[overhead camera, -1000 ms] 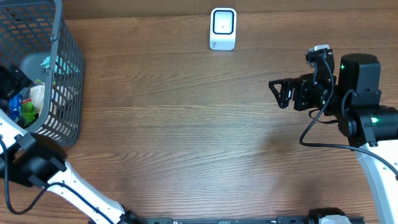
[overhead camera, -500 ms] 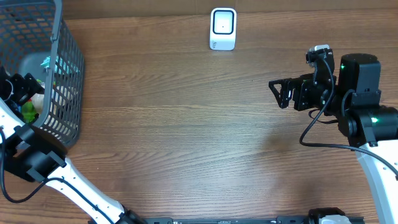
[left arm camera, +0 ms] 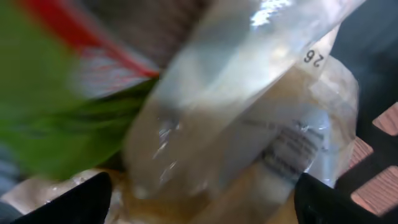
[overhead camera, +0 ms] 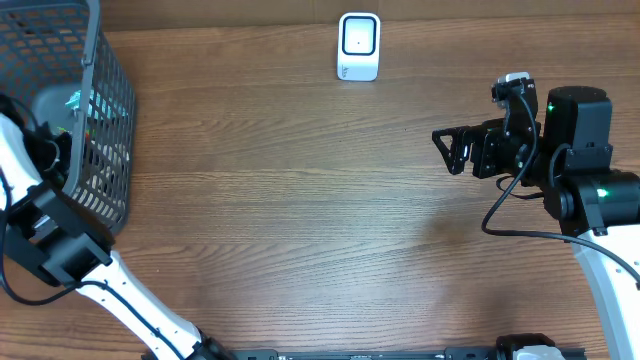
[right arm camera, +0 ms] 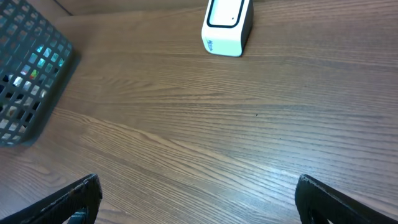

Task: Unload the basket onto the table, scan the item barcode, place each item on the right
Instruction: 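Reach the left gripper into the grey basket and grasp the beige bag, then carry the beige bag to the scanner and release it on the table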

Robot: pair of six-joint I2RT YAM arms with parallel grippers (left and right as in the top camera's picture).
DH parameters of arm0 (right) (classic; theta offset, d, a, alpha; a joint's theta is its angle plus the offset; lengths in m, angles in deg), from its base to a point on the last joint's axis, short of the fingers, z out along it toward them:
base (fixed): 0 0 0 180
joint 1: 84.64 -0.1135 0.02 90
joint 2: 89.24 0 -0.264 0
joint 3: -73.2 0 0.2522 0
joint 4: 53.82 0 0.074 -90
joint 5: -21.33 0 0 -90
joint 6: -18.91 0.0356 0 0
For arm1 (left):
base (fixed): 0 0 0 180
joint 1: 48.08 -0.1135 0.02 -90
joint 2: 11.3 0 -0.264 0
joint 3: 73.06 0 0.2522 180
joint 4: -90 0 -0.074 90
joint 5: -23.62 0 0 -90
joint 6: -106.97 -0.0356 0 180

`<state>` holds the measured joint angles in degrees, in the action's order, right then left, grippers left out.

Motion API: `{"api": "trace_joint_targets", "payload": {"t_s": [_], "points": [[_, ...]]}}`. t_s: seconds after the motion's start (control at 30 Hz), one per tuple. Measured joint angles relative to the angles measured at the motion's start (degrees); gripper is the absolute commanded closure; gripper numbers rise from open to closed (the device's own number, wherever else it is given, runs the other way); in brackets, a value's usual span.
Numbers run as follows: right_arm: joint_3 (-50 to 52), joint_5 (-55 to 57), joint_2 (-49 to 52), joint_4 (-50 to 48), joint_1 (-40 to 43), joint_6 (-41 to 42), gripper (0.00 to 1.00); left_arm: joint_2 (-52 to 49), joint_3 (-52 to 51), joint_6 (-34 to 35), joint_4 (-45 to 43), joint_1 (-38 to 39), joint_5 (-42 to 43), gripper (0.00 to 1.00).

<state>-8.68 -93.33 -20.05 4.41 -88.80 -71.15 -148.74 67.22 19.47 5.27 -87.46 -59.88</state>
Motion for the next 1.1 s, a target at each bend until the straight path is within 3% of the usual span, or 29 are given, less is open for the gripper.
{"api": "trace_joint_targets", "payload": {"t_s": [0.17,0.47,0.67,0.77,1.1], "points": [[0.00,-0.02,0.00,-0.02,-0.02,0.02,0.00,0.31,-3.28,-1.01,-1.86,1.16,-0.22,0.95],[0.00,0.00,0.00,-0.92,0.00,0.02,0.00,0.15,0.50,-0.90,4.31,1.14,-2.40,0.96],[0.00,-0.02,0.00,-0.92,-0.02,0.02,0.00,-1.44,16.90,-0.66,14.05,1.16,-2.49,0.96],[0.00,0.00,0.00,-0.92,0.00,0.04,0.00,-0.87,25.83,-0.26,14.78,1.16,-1.53,0.96],[0.00,0.02,0.00,-1.57,0.00,0.02,0.00,15.39,32.61,0.59,15.04,1.92,1.38,0.96]]}}
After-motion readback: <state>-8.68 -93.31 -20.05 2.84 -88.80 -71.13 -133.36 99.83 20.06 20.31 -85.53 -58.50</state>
